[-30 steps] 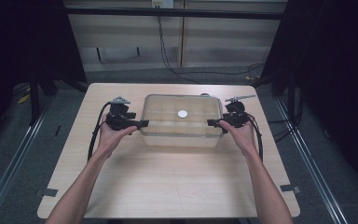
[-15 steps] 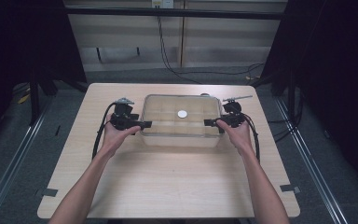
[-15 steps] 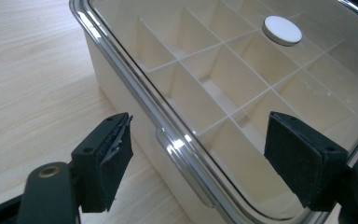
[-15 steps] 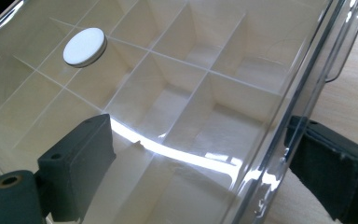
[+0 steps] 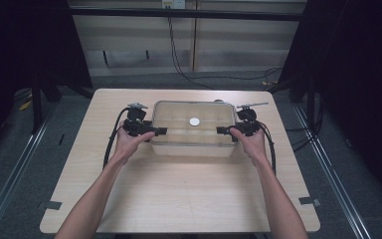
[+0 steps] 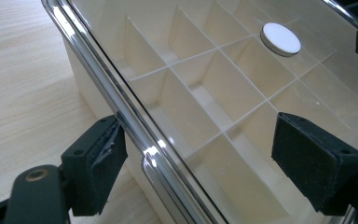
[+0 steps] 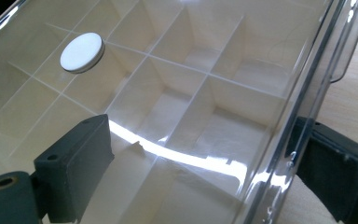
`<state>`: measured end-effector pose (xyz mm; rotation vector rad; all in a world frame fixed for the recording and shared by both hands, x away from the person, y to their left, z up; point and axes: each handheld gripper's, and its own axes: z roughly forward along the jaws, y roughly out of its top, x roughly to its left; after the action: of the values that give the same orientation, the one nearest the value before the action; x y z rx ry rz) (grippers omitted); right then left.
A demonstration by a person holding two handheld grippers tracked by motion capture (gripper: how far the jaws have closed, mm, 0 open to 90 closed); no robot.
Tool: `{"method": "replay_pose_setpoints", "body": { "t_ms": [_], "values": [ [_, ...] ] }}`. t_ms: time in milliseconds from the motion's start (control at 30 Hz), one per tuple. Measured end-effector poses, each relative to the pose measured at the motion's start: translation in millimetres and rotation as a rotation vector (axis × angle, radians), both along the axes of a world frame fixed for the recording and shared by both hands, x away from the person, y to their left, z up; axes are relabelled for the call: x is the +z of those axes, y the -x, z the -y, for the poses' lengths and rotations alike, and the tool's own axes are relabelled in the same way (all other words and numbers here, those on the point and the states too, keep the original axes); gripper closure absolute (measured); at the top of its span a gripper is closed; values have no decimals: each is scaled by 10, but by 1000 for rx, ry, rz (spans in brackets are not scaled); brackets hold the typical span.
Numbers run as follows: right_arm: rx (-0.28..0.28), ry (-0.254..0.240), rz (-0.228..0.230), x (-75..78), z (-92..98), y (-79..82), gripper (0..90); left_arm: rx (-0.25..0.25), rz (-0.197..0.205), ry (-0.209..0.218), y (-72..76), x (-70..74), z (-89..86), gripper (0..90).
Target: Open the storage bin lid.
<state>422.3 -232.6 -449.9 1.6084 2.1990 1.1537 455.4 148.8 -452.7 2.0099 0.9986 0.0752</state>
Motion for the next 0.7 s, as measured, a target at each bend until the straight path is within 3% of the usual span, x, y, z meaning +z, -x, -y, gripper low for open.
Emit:
{"method": "replay_pose_setpoints", "body": {
  "t_ms": [233, 267, 500, 600, 667, 700],
  "values": [
    [-13, -6, 33, -19, -5, 29, 79, 4, 6, 4, 19, 13, -19, 207],
    [-31, 14, 47, -4, -22, 50, 81, 7, 25, 2, 36, 14, -27, 209],
    [-27, 23, 81, 38, -22, 87, 108, 8, 59, 23, 76, 57, -65, 289],
    [-11, 2, 108, 74, 13, 120, 148, 4, 72, 26, 96, 79, -79, 304],
    [-16, -70, 112, 79, 89, 134, 181, 2, 79, 25, 107, 90, -77, 318],
    [-16, -76, 114, 80, 102, 141, 188, 8, 91, 20, 125, 106, -68, 323]
  ]
}}
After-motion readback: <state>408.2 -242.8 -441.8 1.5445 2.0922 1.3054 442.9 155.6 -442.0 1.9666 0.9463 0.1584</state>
